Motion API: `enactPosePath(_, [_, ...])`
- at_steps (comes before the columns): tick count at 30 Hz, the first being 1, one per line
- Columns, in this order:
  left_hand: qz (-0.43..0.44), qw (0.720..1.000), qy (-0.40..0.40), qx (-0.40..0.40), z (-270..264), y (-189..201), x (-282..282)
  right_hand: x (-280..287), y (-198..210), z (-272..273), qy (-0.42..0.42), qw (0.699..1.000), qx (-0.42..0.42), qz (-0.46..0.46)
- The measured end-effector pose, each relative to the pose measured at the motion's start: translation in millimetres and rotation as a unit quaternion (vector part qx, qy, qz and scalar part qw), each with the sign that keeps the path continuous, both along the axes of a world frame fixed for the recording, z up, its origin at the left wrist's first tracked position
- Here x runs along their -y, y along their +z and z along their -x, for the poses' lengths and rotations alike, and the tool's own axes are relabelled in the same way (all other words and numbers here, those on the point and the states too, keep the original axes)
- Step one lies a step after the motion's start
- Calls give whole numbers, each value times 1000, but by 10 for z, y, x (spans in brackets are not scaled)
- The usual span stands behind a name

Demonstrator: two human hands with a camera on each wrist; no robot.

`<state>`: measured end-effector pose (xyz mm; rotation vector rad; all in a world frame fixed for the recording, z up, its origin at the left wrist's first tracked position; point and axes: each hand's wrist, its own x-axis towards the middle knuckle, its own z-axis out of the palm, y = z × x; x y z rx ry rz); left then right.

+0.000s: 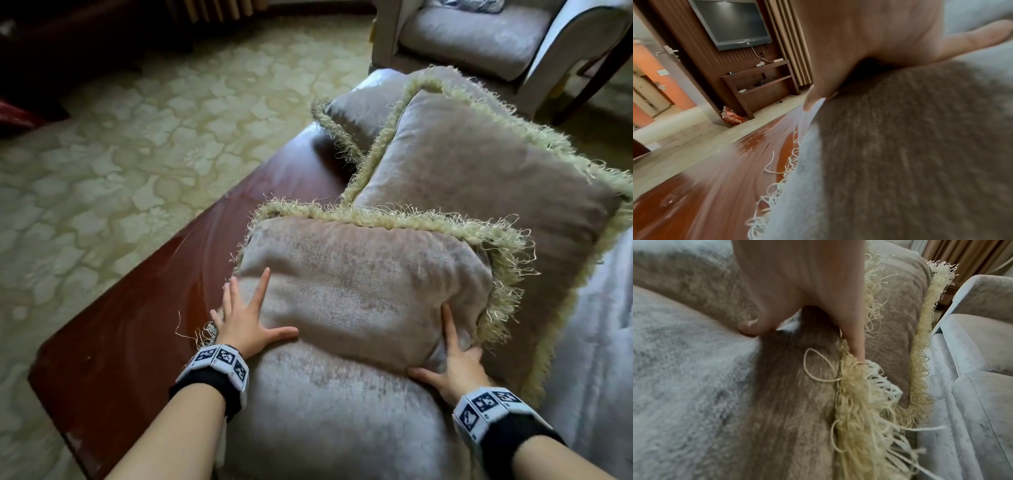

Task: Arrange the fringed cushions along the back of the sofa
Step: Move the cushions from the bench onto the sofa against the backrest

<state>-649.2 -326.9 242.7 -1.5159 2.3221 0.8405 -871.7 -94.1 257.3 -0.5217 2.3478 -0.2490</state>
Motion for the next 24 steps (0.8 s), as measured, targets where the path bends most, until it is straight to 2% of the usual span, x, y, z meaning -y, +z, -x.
enactPosePath(3, [-48,998,26,-19,-37,-64,96,21,-54,-8,3,1000,-6,7])
enactPosePath(6, [-63,998,25,-5,-44,-124,137,16,-134,6,-9,999,-13,33])
enactPosePath(16, [-22,996,78,-35,-55,8,-117,-78,-305,123,-1,995,-14,96])
enactPosePath(20, [-3,994,93,-52,-83,169,-251,-141,-258,124,11,989,-15,144])
enactPosePath(24, [1,993,102,-57,-151,422,-487,-277,-58,155,26,991,12,134])
